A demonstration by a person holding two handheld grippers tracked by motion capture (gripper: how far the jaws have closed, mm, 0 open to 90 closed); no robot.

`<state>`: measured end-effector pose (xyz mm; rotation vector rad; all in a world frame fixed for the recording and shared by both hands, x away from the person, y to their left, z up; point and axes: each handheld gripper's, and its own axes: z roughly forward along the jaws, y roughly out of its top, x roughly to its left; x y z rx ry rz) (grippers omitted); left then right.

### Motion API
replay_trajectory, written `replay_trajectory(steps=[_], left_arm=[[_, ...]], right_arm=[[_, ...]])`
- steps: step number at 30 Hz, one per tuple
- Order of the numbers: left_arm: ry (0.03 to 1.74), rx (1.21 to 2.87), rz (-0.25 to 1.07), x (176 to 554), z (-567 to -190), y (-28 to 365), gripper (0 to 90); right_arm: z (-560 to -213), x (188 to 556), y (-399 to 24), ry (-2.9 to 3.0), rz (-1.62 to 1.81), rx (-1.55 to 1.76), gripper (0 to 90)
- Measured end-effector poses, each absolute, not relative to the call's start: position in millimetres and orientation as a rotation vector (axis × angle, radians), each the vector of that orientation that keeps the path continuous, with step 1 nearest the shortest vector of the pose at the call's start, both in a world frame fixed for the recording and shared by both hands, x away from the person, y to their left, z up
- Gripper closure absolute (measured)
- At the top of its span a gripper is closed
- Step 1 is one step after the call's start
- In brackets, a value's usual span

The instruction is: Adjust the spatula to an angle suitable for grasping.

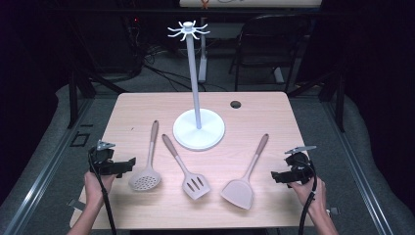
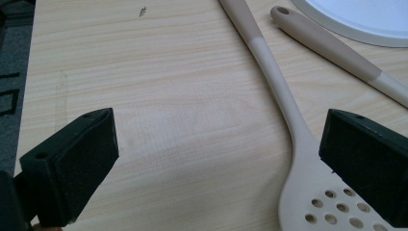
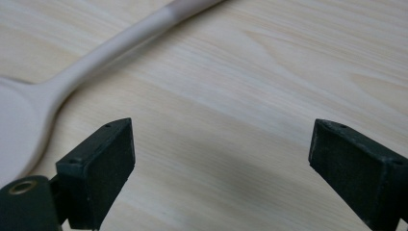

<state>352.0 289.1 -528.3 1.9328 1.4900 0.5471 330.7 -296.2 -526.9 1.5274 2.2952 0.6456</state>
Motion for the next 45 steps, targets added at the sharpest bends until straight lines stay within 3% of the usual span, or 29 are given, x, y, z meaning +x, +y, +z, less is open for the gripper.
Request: replay_trajectory(steps=[45], left_arm=[[1.402, 1.934, 0.529, 348.8, -518.3, 274.2, 0.0]], right_arm=[[-531.4, 356.0, -238.4, 2.399, 0.774, 1.630, 10.0]])
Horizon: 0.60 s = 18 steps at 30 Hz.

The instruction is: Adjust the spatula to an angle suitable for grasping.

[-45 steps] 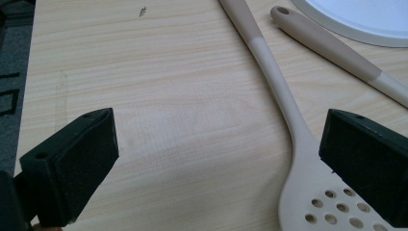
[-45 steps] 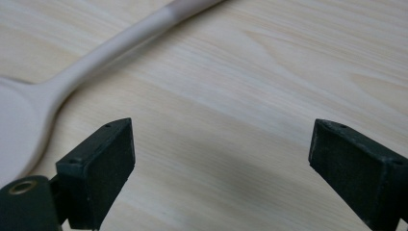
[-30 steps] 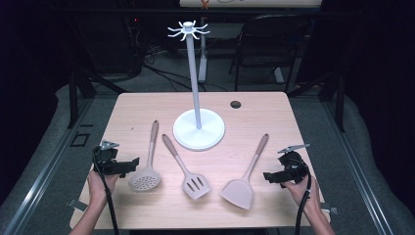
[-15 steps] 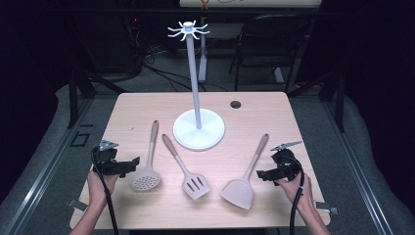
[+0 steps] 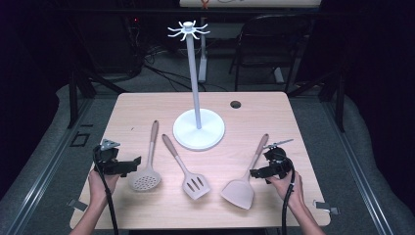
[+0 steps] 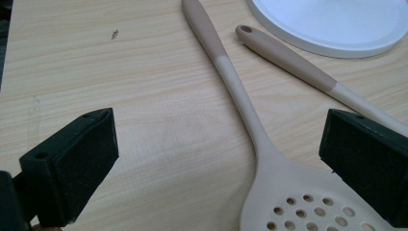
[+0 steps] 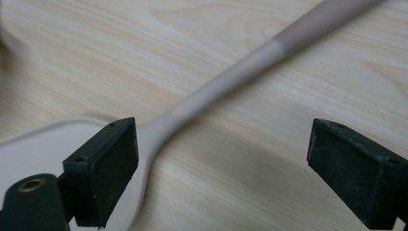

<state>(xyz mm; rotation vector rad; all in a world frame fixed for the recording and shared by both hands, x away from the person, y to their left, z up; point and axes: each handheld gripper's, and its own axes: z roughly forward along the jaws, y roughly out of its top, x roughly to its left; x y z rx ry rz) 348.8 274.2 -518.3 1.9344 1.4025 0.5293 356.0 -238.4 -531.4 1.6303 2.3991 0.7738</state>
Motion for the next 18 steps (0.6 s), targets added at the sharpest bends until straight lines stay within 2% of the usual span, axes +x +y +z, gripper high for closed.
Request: replay_trajectory(steps=[5, 18], left_arm=[[1.397, 1.946, 0.537, 349.8, -518.6, 271.8, 0.0], [1.398, 1.955, 0.530, 350.2, -520.7, 269.6, 0.0]], right_arm=[[-530.2, 368.4, -219.4, 2.401, 0.735, 1.647, 10.0], [-529.4, 365.8, -209.1, 2.342, 0.717, 1.673, 21.4]])
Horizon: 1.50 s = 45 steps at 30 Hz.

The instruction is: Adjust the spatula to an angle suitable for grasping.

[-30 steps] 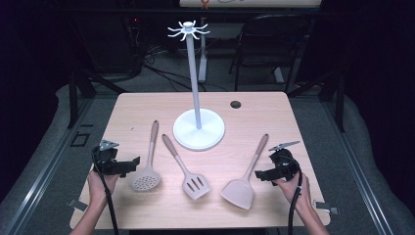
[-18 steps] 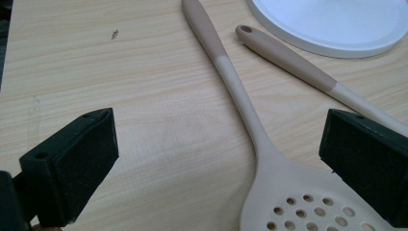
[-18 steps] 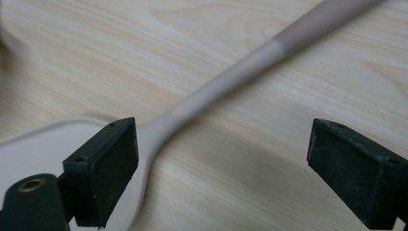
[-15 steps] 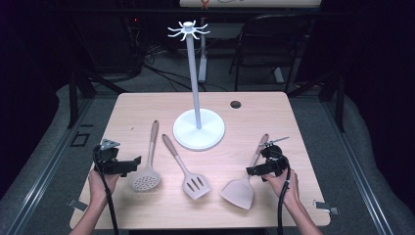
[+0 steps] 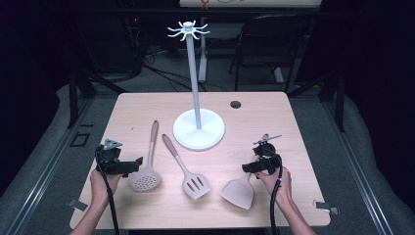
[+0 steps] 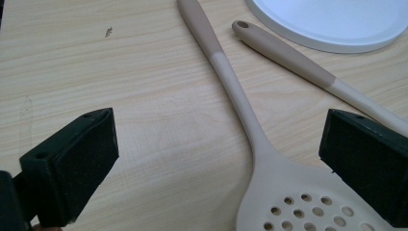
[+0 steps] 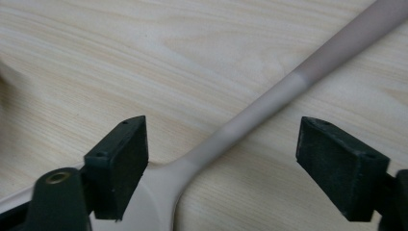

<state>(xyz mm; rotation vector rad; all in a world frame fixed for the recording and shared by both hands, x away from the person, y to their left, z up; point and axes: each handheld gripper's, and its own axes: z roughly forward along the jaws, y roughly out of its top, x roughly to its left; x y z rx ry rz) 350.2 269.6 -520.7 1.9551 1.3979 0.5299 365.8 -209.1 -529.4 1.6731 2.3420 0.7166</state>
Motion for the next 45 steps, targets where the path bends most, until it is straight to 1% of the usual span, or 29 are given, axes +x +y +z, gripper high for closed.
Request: replay_trajectory(steps=[2, 4, 5, 6, 7, 14, 24, 43, 45], left_arm=[[1.401, 1.954, 0.526, 350.4, -520.8, 269.9, 0.0], [1.403, 1.958, 0.521, 351.3, -521.9, 269.1, 0.0], [1.403, 1.958, 0.521, 351.3, -521.9, 269.1, 0.0], [1.401, 1.962, 0.522, 351.5, -522.4, 268.9, 0.0], [1.401, 1.970, 0.521, 352.0, -523.1, 268.4, 0.0], [1.398, 1.981, 0.520, 351.9, -523.6, 267.2, 0.0], [1.395, 1.992, 0.509, 350.2, -524.2, 268.2, 0.1], [1.389, 2.015, 0.499, 349.7, -526.4, 268.6, 0.7], [1.409, 2.028, 0.514, 350.1, -526.8, 269.3, 0.9]], right_arm=[[-534.4, 366.0, -206.6, 2.357, 0.679, 1.684, 24.3], [-543.9, 368.2, -203.0, 2.386, 0.606, 1.674, 31.9], [-547.0, 368.7, -201.9, 2.388, 0.602, 1.671, 34.6], [-547.0, 368.7, -201.9, 2.388, 0.602, 1.671, 34.6], [-550.2, 369.2, -201.1, 2.396, 0.605, 1.661, 37.8], [-551.0, 369.6, -200.9, 2.403, 0.611, 1.660, 40.2], [-548.5, 370.1, -199.5, 2.442, 0.614, 1.656, 51.6], [-546.3, 372.1, -205.8, 2.523, 0.582, 1.660, 61.1], [-545.0, 372.1, -205.5, 2.536, 0.555, 1.659, 62.3]])
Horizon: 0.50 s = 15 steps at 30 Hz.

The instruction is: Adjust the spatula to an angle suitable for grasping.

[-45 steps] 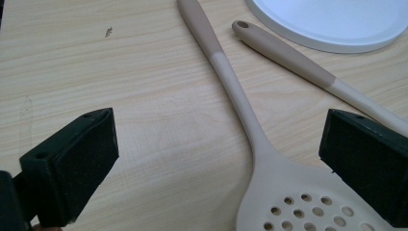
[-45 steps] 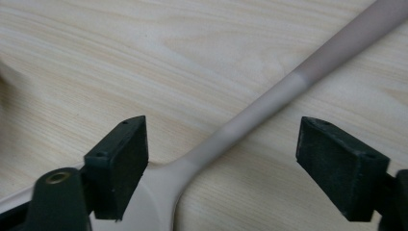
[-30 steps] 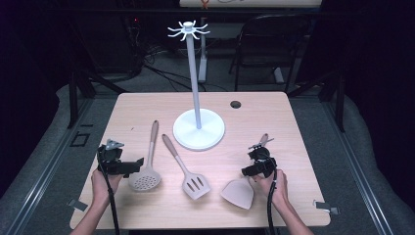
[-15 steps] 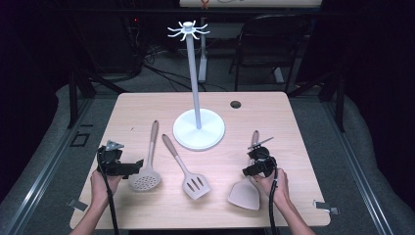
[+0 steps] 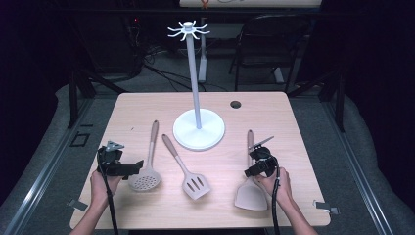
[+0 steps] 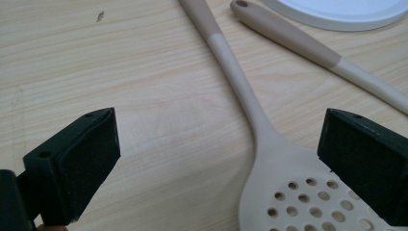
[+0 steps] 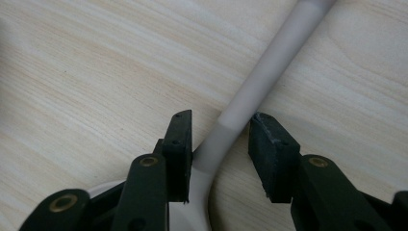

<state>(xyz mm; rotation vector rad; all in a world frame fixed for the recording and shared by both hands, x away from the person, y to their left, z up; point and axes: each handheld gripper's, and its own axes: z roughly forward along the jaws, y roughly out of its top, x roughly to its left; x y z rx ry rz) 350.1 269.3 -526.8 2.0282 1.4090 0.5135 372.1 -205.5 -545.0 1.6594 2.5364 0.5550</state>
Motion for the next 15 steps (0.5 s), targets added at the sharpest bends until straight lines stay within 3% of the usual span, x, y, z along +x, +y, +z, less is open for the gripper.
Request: replay_trajectory(steps=[15], left_arm=[[1.449, 2.039, 0.508, 351.5, -529.2, 269.6, 1.2]], right_arm=[[-541.8, 370.0, -208.1, 2.600, 0.467, 1.658, 67.8]])
